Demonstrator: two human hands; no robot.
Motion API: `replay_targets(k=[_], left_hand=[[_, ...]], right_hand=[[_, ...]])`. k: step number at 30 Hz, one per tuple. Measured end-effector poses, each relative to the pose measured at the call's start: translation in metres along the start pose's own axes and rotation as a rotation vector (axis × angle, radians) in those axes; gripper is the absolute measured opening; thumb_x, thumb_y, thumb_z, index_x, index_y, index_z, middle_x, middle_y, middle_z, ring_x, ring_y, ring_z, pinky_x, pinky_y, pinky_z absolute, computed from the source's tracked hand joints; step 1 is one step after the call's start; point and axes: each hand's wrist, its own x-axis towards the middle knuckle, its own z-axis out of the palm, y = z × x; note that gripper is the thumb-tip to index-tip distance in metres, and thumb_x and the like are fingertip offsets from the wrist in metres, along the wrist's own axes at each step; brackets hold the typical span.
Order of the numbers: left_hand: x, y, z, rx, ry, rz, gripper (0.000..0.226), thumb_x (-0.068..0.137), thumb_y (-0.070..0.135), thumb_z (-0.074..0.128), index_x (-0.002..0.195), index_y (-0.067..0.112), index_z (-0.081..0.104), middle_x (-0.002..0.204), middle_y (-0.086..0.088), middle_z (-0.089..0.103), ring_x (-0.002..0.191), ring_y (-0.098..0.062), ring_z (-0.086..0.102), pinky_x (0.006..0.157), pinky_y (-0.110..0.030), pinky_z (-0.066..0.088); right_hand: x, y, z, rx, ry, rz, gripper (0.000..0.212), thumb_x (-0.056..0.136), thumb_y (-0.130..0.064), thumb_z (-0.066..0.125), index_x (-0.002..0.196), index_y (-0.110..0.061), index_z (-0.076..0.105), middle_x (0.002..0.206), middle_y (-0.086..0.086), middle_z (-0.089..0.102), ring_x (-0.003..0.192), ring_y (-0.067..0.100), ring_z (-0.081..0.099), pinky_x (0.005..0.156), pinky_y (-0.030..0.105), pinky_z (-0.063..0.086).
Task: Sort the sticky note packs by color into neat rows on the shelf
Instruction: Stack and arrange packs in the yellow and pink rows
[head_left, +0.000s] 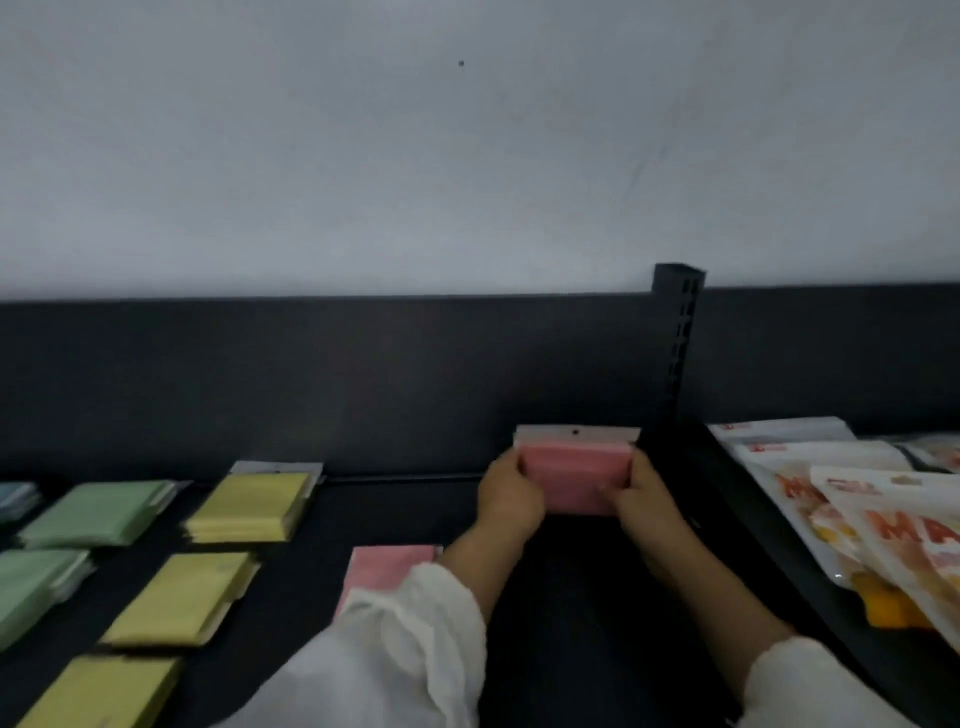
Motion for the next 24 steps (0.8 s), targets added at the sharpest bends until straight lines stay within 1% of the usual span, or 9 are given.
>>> replay_targets(k=[3,8,10,12,13,14,17,21,24], left_hand=[[0.007,0.016,-0.039,0.049,0.001,0.033,0.032,0.088,0.009,0.042,0.114,0.009,0.061,0.11,-0.013,0.065,0.102,-0.03,0.06,0.093,-0.04,0.049],[0.012,0.002,-0.116,0.052,0.025,-0.004,0.02,0.09,0.012,0.054,0.106,0.013,0.067,0.096,-0.006,0.069,0.086,-0.02,0.065,0.085,-0.034,0.053],[0.01,-0.013,-0.137,-0.019,0.024,-0.061,0.019,0.09,0.013,0.057,0.105,0.006,0.067,0.081,-0.003,0.068,0.068,-0.013,0.061,0.072,-0.028,0.052],[0.011,-0.029,-0.152,-0.015,0.053,-0.116,0.019,0.09,0.015,0.058,0.099,0.001,0.067,0.059,0.003,0.06,0.048,-0.005,0.052,0.055,-0.02,0.044],[0.013,-0.036,-0.158,-0.012,0.064,-0.142,0.021,0.09,0.016,0.058,0.097,-0.001,0.067,0.054,0.005,0.057,0.043,-0.003,0.049,0.052,-0.019,0.041],[0.014,-0.042,-0.162,-0.014,0.065,-0.167,0.023,0.09,0.018,0.058,0.097,-0.002,0.067,0.056,0.003,0.057,0.044,-0.004,0.05,0.055,-0.018,0.042],[0.023,-0.057,-0.168,-0.017,0.057,-0.199,0.027,0.089,0.023,0.058,0.095,-0.002,0.068,0.077,-0.008,0.064,0.062,-0.016,0.055,0.067,-0.024,0.046],[0.036,-0.076,-0.167,0.095,0.076,-0.213,0.047,0.074,0.045,0.06,0.082,0.0,0.07,0.088,-0.021,0.07,0.085,-0.035,0.066,0.079,-0.039,0.054],[0.041,-0.084,-0.167,0.236,0.068,-0.222,0.048,0.082,0.044,0.058,0.08,-0.004,0.065,0.094,-0.026,0.067,0.092,-0.039,0.064,0.078,-0.038,0.052]], right_hand=[[-0.001,-0.023,0.018,0.069,-0.043,-0.027,0.049,0.086,0.008,0.047,0.129,-0.015,0.043,0.117,0.006,0.055,0.104,0.019,0.053,0.094,0.035,0.044],[-0.014,-0.057,0.062,0.166,-0.267,0.064,0.036,0.088,0.001,0.051,0.116,-0.022,0.05,0.103,-0.002,0.06,0.096,0.016,0.059,0.087,0.035,0.051],[-0.018,-0.061,0.081,0.182,-0.341,0.11,0.029,0.089,0.001,0.051,0.107,-0.021,0.054,0.097,-0.001,0.063,0.09,0.015,0.062,0.081,0.032,0.053],[-0.019,-0.06,0.098,0.172,-0.389,0.143,0.027,0.088,0.001,0.053,0.109,-0.014,0.058,0.097,0.003,0.066,0.085,0.016,0.063,0.076,0.031,0.054],[-0.019,-0.059,0.106,0.162,-0.395,0.154,0.026,0.088,0.0,0.054,0.111,-0.01,0.059,0.098,0.005,0.067,0.083,0.016,0.064,0.073,0.03,0.055],[-0.019,-0.057,0.112,0.154,-0.388,0.165,0.026,0.087,-0.001,0.056,0.112,-0.007,0.06,0.097,0.006,0.068,0.082,0.016,0.064,0.07,0.029,0.057],[-0.018,-0.052,0.125,0.145,-0.33,0.199,0.021,0.086,-0.003,0.06,0.107,-0.004,0.062,0.091,0.005,0.068,0.077,0.015,0.064,0.062,0.025,0.055],[-0.013,-0.046,0.136,0.074,-0.226,0.219,0.026,0.083,-0.009,0.066,0.109,-0.004,0.06,0.091,0.006,0.066,0.08,0.017,0.064,0.073,0.033,0.058],[-0.009,-0.041,0.143,-0.072,-0.171,0.221,0.035,0.08,-0.017,0.072,0.11,-0.006,0.06,0.1,0.008,0.065,0.088,0.021,0.065,0.082,0.04,0.057]])
